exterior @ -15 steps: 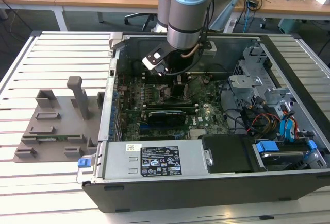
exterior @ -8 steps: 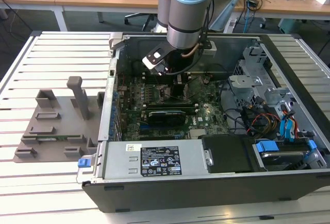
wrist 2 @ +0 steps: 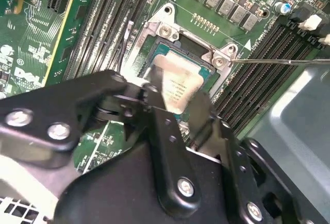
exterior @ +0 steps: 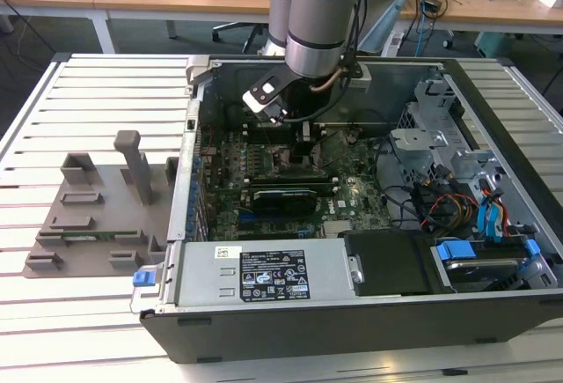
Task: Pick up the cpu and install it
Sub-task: 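Place the cpu into insertion slot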
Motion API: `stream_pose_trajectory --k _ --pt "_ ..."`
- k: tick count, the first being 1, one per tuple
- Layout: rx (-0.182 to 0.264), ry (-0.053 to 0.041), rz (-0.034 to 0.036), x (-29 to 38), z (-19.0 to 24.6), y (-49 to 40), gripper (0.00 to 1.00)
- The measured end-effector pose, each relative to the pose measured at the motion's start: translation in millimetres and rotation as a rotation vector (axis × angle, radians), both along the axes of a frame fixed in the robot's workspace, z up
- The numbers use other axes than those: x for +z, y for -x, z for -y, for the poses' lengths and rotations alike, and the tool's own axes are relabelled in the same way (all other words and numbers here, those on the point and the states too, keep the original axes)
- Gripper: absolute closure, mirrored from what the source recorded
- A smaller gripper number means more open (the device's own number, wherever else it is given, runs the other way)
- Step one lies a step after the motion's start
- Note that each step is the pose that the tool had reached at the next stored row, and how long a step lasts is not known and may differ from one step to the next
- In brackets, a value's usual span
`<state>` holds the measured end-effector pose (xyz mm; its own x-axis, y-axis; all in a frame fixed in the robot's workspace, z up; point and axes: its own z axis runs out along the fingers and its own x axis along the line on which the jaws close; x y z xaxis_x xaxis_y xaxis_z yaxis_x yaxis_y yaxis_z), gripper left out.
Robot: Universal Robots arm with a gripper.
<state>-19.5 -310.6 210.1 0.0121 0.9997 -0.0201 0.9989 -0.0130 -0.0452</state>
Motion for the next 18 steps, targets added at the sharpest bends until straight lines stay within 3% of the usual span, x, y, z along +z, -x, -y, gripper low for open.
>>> stream_pose_trajectory --k 1,6,13,18 --pt "0.0 -0.0001 0.0001 -0.1 0.5 0.0 0.58" --pt "0.002 -0.0001 0.0001 -0.9 7.9 0.0 0.89" --pt "0.015 -0.0035 -0.0017 -5.2 8.4 -0.7 0.89" --pt "0.016 -0.004 -0.0082 -5.8 8.3 -13.6 0.89"
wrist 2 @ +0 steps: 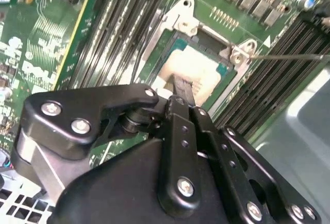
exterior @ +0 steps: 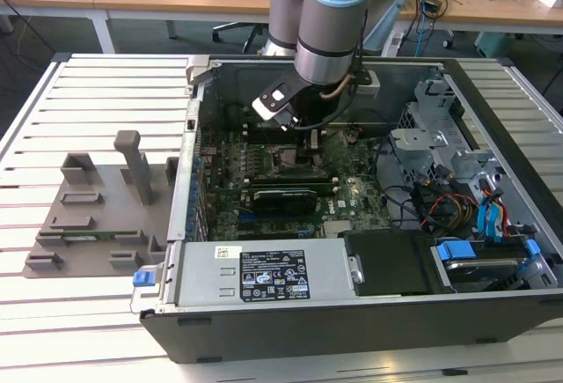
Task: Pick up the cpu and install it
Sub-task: 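Place the cpu into insertion slot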
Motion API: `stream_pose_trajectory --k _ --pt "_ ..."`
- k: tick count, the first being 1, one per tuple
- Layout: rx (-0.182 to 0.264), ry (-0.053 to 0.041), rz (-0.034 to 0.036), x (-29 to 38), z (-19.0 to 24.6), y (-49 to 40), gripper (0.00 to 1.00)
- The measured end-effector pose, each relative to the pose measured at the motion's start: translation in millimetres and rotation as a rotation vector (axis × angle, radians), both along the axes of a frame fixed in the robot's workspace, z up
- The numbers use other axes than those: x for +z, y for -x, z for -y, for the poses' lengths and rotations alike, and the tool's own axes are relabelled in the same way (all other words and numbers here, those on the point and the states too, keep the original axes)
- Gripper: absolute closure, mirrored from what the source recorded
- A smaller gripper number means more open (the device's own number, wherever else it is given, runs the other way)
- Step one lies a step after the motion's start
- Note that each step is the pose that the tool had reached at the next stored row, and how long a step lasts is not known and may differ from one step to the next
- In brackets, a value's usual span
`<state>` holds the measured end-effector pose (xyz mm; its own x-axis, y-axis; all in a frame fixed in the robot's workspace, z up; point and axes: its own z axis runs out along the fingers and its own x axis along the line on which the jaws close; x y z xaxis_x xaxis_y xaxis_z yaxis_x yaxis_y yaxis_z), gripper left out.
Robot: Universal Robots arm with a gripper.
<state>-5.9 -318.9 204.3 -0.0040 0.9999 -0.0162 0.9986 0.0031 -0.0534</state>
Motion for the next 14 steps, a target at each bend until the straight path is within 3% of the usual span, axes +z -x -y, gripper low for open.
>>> stream_pose_trajectory --k 2,7,14 --pt "0.0 -0.0012 0.0008 1.1 -0.2 -0.7 0.89" --pt "0.0 0.0009 0.0 12.0 0.0 -0.6 0.89" --pt "0.0 0.0018 0.0 33.9 0.0 -0.5 0.89"
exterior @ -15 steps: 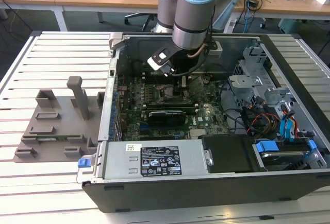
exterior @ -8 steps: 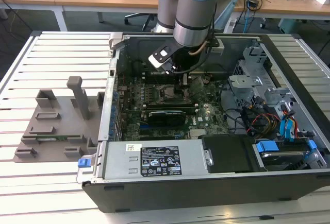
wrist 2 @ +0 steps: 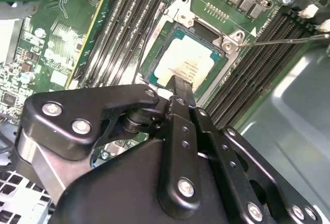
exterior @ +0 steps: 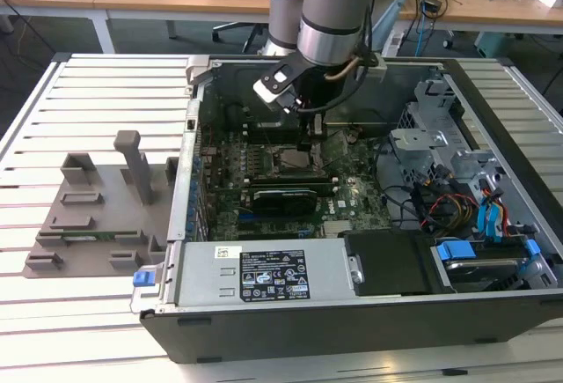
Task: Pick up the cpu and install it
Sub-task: 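Place the cpu into insertion slot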
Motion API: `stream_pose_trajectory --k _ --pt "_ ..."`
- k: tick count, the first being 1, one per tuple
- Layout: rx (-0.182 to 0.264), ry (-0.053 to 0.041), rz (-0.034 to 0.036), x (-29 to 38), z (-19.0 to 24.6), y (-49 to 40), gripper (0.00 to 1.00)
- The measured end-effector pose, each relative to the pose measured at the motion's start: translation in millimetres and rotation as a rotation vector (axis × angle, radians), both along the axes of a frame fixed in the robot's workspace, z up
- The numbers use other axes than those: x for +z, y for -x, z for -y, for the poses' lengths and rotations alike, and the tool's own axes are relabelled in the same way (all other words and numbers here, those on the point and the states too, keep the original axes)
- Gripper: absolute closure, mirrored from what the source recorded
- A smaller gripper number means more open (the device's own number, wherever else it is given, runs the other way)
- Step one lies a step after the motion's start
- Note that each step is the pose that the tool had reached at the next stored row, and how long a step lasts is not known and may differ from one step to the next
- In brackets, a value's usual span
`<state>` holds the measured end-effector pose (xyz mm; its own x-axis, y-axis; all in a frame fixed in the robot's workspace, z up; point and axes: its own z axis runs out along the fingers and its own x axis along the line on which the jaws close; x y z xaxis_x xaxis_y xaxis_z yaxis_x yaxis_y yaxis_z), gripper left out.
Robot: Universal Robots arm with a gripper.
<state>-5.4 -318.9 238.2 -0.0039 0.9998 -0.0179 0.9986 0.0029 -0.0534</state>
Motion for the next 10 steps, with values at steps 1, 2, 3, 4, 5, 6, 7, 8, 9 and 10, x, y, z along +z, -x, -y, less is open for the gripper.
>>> stream_pose_trajectory --k 1,2,3,4,5,6,7,8,9,10 --pt "0.0 -0.0001 0.0 2.6 0.0 0.0 0.89" --pt "0.0 0.0 0.0 4.3 0.0 0.0 0.89" --pt "0.0 -0.0001 0.0001 5.6 0.0 0.0 0.89" --pt "0.0 -0.0001 0.0001 7.8 0.0 0.0 0.89" --pt "0.0 -0.0001 0.0001 9.3 0.0 0.0 0.89" --pt "0.0 -0.0001 0.0001 11.4 0.0 0.0 0.89" --pt "0.0 0.0 0.0001 12.9 0.0 0.0 0.89" --pt "0.0 0.0 0.0001 15.6 0.0 0.0 0.89" --pt "0.0 0.0 0.0001 18.6 0.0 0.0 0.89" --pt "0.0 0.0 0.0 20.5 0.0 0.0 0.89"
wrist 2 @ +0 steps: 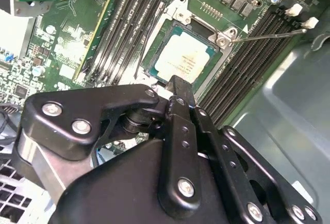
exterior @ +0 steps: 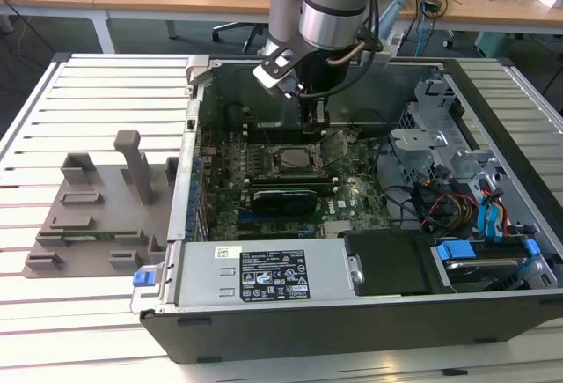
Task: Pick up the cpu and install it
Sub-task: 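Place the cpu into insertion slot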
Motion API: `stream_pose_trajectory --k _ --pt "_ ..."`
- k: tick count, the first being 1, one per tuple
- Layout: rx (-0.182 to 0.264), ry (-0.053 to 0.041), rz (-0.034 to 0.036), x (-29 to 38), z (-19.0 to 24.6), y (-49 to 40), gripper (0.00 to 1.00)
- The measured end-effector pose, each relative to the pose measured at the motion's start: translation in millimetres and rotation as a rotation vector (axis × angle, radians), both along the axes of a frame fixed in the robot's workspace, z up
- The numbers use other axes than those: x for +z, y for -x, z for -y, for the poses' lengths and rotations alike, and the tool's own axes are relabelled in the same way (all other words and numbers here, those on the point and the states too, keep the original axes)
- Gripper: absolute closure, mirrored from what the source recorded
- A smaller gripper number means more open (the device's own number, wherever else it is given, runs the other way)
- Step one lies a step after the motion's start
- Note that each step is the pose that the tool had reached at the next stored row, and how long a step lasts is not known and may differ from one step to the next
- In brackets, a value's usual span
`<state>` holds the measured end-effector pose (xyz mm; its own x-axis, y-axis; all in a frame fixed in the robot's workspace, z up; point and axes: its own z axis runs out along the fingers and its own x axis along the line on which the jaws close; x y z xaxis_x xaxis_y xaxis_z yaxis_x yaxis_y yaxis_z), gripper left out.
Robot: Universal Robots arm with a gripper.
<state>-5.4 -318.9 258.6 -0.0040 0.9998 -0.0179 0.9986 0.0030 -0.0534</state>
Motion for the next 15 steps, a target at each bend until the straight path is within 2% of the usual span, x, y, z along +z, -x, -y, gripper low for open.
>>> stream_pose_trajectory --k 6,11,15 --pt "0.0 0.0 0.0 11.9 0.0 0.0 0.89" --pt "0.0 0.0 0.0001 25.7 0.0 0.0 0.89" --pt "0.0 0.0 0.0 30.5 0.0 0.0 0.89"
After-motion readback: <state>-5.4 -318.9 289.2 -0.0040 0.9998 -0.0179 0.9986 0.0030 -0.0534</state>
